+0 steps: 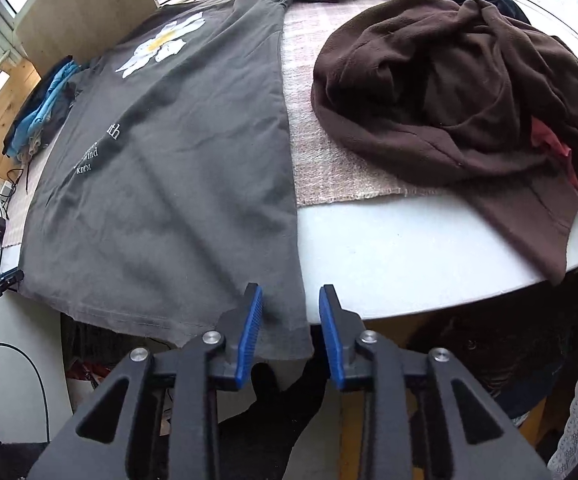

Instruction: Fold clothes

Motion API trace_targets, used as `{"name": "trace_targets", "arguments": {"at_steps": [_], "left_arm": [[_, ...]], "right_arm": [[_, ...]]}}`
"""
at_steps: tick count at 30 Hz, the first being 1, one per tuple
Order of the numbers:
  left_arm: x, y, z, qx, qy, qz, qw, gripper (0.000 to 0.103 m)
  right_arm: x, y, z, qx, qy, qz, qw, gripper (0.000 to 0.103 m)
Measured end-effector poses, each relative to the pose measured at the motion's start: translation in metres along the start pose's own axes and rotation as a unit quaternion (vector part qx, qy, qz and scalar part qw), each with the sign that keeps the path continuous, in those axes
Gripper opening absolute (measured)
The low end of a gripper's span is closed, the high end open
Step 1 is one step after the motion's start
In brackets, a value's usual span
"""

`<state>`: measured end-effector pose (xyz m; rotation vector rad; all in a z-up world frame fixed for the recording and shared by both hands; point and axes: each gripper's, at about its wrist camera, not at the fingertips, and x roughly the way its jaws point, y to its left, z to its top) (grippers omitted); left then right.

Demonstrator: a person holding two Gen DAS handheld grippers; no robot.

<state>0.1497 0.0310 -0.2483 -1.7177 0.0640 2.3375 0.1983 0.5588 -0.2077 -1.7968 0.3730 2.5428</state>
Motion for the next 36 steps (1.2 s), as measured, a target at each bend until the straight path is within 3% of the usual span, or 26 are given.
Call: {"name": "trace_targets", "arguments": {"at_steps": [1, 2, 3, 5, 7, 10, 14, 19, 24, 29, 32, 36], "left_arm": [[-0.001, 0.001, 0.001, -0.002, -0.002, 0.000, 1.0000, 0.003], [-0.008, 0.004, 0.001, -0.006, -0.011, 0.002, 0.9999, 0.003], [-0.015, 0.006, 0.002, -0.011, -0.020, 0.003, 0.9997, 0.003], [-0.028, 0.013, 0.001, -0.022, -0.035, 0.004, 0.9991, 0.003], [-0.027, 0.026, -0.004, -0.047, -0.023, -0.008, 0.9986, 0.007], [-0.022, 0.032, -0.008, -0.039, 0.010, 0.035, 0.9985, 0.011], [-0.057, 0.044, 0.008, -0.041, -0.017, 0.025, 0.9987, 0.017], [-0.084, 0.028, 0.097, 0.036, -0.071, 0.065, 0.9947, 0.034], [-0.049, 0.001, 0.225, 0.092, -0.106, 0.093, 0.9857, 0.041], [0.016, -0.003, 0.346, 0.103, -0.080, 0.120, 0.9842, 0.042], [0.049, -0.002, 0.392, 0.121, -0.071, 0.151, 0.9784, 0.042], [0.095, 0.016, 0.426, 0.114, -0.026, 0.166, 0.9793, 0.042]], "right_arm": [[0.001, 0.003, 0.000, -0.005, -0.001, -0.001, 1.000, 0.027], [0.002, 0.005, 0.001, -0.008, -0.001, -0.003, 1.000, 0.008], [0.002, 0.007, 0.001, -0.010, 0.000, -0.005, 1.000, 0.004], [0.003, 0.012, 0.003, -0.016, 0.002, -0.011, 1.000, 0.004], [0.005, 0.016, 0.004, -0.025, 0.011, -0.026, 0.999, 0.004], [0.006, 0.019, 0.008, -0.033, 0.028, -0.040, 0.998, 0.004], [-0.004, 0.027, 0.040, -0.044, 0.018, -0.043, 0.998, 0.006], [-0.009, 0.043, 0.100, -0.069, -0.013, -0.038, 0.997, 0.006], [-0.014, 0.058, 0.161, -0.094, -0.044, -0.033, 0.994, 0.009], [0.051, 0.061, 0.214, -0.081, -0.017, -0.003, 0.997, 0.009], [0.077, 0.059, 0.229, -0.077, -0.006, 0.010, 0.997, 0.009], [0.098, 0.049, 0.240, -0.063, 0.013, 0.022, 0.998, 0.009]]}}
